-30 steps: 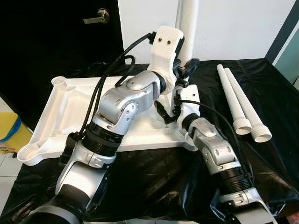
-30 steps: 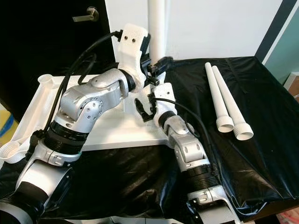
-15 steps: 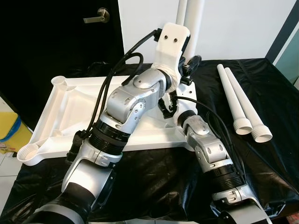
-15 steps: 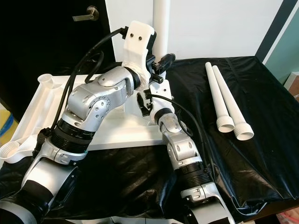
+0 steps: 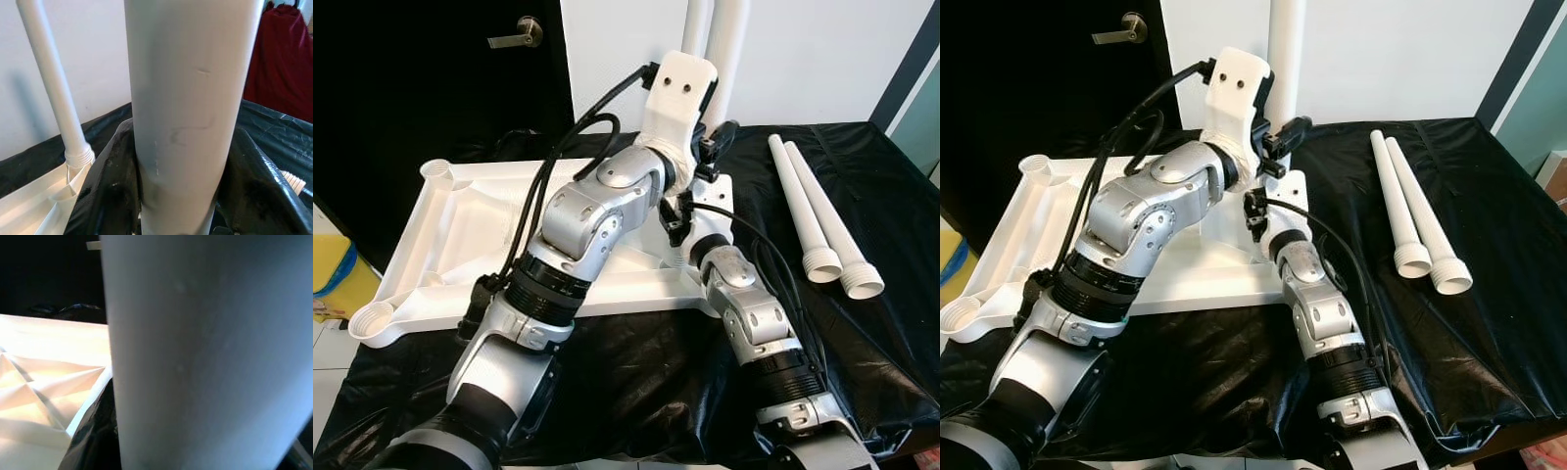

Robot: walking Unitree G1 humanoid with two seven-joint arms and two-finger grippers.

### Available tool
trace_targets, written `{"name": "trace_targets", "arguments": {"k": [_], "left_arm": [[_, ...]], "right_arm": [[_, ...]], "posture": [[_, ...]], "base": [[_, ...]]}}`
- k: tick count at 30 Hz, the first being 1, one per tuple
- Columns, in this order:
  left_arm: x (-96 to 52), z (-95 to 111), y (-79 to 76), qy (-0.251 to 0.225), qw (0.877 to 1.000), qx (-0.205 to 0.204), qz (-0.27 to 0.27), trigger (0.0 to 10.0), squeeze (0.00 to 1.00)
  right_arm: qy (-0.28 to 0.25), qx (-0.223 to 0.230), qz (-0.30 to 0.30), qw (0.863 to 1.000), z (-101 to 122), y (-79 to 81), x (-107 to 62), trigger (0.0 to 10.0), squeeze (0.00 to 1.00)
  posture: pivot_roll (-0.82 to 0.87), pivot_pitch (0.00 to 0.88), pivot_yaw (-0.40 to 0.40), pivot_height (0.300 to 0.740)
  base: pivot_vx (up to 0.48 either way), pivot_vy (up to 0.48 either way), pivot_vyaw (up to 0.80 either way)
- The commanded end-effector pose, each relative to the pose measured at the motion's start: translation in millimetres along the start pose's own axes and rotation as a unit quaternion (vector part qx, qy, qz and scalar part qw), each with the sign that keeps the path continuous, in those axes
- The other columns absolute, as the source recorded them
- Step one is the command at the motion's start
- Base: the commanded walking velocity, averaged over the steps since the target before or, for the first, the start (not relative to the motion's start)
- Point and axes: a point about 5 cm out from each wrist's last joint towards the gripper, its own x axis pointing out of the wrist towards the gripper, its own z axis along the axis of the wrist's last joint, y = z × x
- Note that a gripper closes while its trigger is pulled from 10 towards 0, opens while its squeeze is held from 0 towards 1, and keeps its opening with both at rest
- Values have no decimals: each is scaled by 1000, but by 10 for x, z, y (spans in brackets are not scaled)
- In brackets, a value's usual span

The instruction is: Building children table

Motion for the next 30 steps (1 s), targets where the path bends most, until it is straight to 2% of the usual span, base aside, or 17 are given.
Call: {"name": "trace_targets", "arguments": {"k": [1,7,8,10,12,17,22,24,30], "left_arm": [[-11,138,-35,-44,999,0,-28,10000,1000],[-24,181,-7,-70,997,-1,-7,10000,1000],[-52,228,4,-102,995,11,8,10000,0],[-97,260,15,-129,991,19,22,10000,0],[-163,256,32,-146,989,7,24,10000,0],[-263,169,93,-153,988,-5,33,10000,0],[-371,-20,114,-140,989,21,39,10000,0],[-459,-210,137,-117,992,32,40,10000,0],[-562,-384,172,-95,994,41,42,10000,0]], "right_arm": [[18,11,-6,1000,-84,0,-21,10000,0],[14,15,-19,1000,-67,-33,-8,10000,0],[12,17,-33,999,-60,-73,-8,10000,0],[13,24,-45,999,-64,-114,-10,10000,0],[14,28,-58,998,-71,-164,-16,10000,0],[13,30,-82,996,-80,-272,-40,10000,0],[5,26,-99,995,-77,-376,-82,10000,0],[-16,27,-98,995,-55,-420,-129,10000,0],[-13,37,-105,994,-80,-452,-177,10000,0]], "posture": [[-27,25,2,740],[-29,26,3,740],[-30,28,3,740],[-31,28,2,740],[-31,32,0,740],[-28,34,-5,740],[-27,34,-7,740],[-24,28,-14,740],[-24,23,-16,740]], "base": [[0,0,0],[0,0,0],[0,0,0],[0,0,0],[0,0,0],[0,0,0],[0,0,0],[0,0,0],[0,0,0]]}}
